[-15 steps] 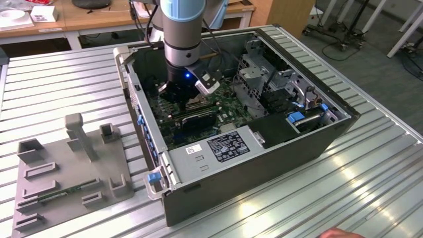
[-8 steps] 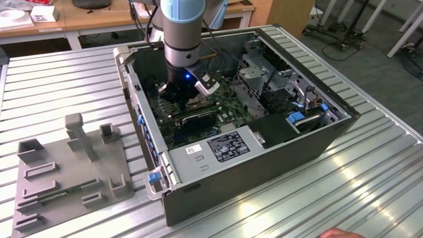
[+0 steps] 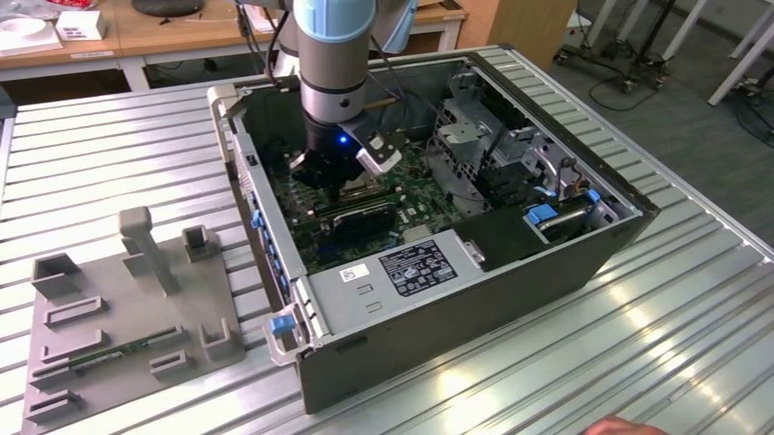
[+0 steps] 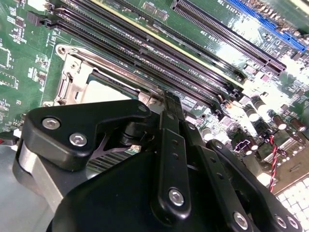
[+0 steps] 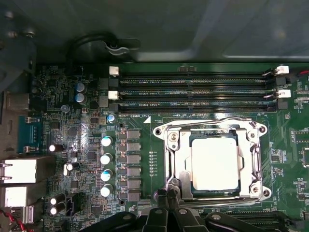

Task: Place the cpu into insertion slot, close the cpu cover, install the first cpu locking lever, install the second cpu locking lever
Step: 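Install the second cpu locking lever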

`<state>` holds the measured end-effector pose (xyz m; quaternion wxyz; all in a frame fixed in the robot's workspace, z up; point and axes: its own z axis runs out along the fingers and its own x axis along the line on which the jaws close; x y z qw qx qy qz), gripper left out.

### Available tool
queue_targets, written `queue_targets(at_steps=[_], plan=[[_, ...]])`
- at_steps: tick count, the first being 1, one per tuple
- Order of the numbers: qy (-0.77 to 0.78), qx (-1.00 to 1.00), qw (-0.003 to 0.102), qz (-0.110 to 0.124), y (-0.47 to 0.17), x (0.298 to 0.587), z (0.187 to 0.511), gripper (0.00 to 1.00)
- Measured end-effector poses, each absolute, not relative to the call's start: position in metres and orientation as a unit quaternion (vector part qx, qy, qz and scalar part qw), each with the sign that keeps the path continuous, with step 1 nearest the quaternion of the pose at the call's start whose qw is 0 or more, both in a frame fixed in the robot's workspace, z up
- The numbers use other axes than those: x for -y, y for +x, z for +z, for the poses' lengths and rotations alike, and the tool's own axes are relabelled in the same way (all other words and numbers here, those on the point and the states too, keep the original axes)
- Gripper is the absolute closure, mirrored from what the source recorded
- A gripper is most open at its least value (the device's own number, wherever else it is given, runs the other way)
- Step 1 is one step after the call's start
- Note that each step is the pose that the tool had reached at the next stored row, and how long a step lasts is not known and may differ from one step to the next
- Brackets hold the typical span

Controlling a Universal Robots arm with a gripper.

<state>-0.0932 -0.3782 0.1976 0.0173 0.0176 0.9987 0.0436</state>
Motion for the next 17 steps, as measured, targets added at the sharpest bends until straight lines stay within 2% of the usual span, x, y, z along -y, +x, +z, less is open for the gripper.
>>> queue_targets(at_steps=[17], plan=[[0.018, -0.999, 0.017, 0.044, -0.0946, 0.3804, 0.1970, 0.89]])
